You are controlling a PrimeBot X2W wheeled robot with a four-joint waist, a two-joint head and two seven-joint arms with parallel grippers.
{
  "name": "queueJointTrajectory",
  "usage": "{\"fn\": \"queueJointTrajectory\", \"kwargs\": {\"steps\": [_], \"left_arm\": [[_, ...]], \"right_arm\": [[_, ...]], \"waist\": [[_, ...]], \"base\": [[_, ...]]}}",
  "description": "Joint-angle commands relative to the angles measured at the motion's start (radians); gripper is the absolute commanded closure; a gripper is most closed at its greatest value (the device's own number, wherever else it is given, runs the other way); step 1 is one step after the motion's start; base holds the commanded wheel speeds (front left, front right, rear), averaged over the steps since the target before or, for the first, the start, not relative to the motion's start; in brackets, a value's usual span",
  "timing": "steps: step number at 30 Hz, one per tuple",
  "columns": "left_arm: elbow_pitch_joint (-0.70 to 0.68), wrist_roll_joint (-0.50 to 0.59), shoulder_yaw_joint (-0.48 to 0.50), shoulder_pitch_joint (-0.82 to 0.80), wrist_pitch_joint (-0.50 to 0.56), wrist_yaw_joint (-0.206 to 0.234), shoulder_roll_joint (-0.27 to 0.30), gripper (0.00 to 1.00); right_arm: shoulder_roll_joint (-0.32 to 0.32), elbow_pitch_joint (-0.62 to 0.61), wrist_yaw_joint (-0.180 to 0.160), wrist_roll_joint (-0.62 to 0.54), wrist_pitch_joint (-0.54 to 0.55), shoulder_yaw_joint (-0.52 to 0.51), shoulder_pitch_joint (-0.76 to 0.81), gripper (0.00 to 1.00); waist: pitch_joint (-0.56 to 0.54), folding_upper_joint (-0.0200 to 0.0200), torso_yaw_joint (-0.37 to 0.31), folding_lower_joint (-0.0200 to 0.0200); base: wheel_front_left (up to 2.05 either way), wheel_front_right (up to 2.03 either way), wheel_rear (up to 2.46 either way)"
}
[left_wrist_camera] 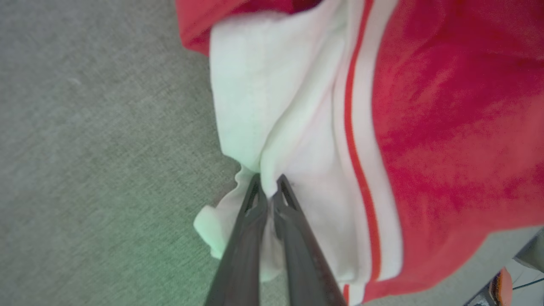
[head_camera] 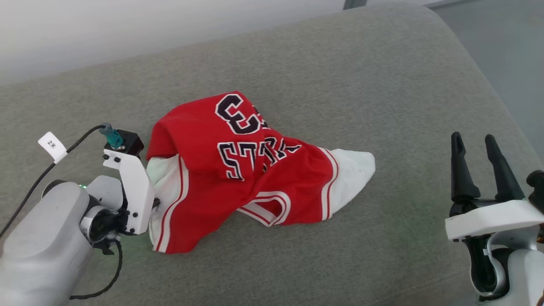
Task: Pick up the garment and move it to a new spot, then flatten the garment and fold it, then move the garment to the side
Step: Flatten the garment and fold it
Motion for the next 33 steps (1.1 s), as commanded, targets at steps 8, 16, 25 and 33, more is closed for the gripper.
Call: {"fn": "queueJointTrajectory", "kwargs": {"steps": [8, 16, 25, 33], "left_arm": [[-0.088, -0.048, 0.062, 0.039, -0.05, 0.02, 0.061, 1.0], [-0.265, -0.105, 0.142, 0.172, -0.035, 0.153, 0.177, 1.0], [-0.378, -0.164, 0.19, 0.36, -0.093, 0.214, 0.221, 0.65], [-0.331, -0.166, 0.199, 0.286, -0.064, 0.196, 0.233, 0.0]], "right_arm": [[0.0, 0.008, -0.001, -0.024, 0.0, -0.043, 0.003, 0.0], [0.0, -0.001, -0.001, -0.037, 0.025, -0.07, 0.006, 0.0], [0.0, 0.0, -0.001, -0.041, 0.042, -0.076, 0.005, 0.0], [0.0, -0.011, -0.001, -0.04, 0.039, -0.051, 0.008, 0.0]], "waist": [[-0.028, -0.0001, 0.11, 0.0], [-0.045, -0.0001, 0.186, 0.0], [-0.039, -0.0001, 0.222, 0.0], [-0.047, -0.0001, 0.229, 0.0]], "base": [[0.0, 0.0, 0.0], [0.0, 0.0, 0.0], [0.0, 0.0, 0.0], [0.0, 0.0, 0.0]]}}
